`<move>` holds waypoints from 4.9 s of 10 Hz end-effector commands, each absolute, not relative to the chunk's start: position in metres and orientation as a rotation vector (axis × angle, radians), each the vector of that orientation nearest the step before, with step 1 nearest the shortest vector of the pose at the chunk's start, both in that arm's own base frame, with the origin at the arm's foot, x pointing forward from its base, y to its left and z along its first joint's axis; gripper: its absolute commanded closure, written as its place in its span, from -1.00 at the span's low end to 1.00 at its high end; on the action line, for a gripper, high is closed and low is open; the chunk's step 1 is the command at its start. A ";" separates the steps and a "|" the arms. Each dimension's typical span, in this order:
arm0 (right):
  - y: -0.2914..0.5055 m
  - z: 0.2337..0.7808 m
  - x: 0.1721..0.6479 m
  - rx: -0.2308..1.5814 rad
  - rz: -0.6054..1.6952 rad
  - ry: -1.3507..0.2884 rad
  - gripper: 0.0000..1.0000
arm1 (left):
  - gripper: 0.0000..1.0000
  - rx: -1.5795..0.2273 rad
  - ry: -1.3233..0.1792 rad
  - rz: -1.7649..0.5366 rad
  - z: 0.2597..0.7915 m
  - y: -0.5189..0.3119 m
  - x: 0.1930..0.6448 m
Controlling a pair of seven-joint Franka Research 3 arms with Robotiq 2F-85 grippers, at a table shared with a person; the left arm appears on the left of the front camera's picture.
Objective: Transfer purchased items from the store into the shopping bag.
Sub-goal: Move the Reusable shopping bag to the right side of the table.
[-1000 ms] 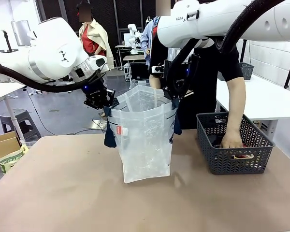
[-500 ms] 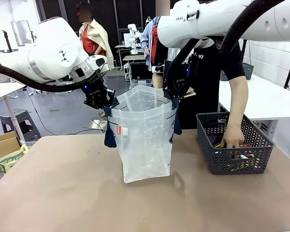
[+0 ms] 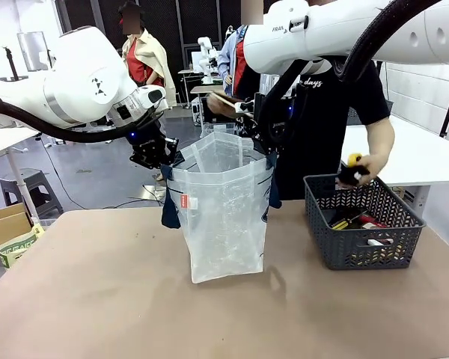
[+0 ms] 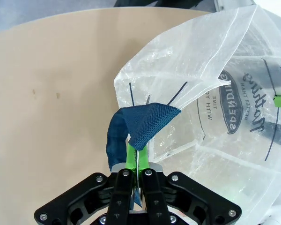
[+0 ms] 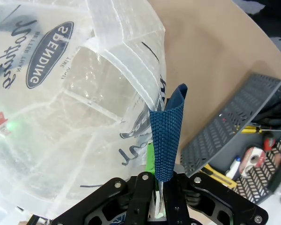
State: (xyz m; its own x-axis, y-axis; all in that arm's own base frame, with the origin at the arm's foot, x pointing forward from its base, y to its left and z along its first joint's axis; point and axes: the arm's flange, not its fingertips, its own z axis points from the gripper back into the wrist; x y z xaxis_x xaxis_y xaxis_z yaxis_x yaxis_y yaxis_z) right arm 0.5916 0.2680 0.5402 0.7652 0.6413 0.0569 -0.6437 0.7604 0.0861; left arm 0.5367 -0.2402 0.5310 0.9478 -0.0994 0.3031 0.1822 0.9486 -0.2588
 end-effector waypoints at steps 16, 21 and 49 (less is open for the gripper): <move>0.268 0.541 0.593 0.103 0.693 -0.024 1.00 | 1.00 -0.281 -0.303 -0.128 0.533 -0.239 0.536; 0.269 0.541 0.589 0.110 0.705 -0.033 1.00 | 1.00 -0.436 -0.247 -0.292 0.524 -0.227 0.544; 0.274 0.540 0.589 0.104 0.718 -0.022 1.00 | 1.00 -0.367 -0.304 -0.441 0.532 -0.222 0.540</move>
State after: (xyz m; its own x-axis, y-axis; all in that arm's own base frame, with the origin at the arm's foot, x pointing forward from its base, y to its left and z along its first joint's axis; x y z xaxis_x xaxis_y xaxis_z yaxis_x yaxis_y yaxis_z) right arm 0.5880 0.2748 0.5396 0.7515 0.6576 0.0540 -0.6595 0.7464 0.0887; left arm 0.5402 -0.2223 0.5324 0.8613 -0.3570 0.3615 0.4649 0.8408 -0.2774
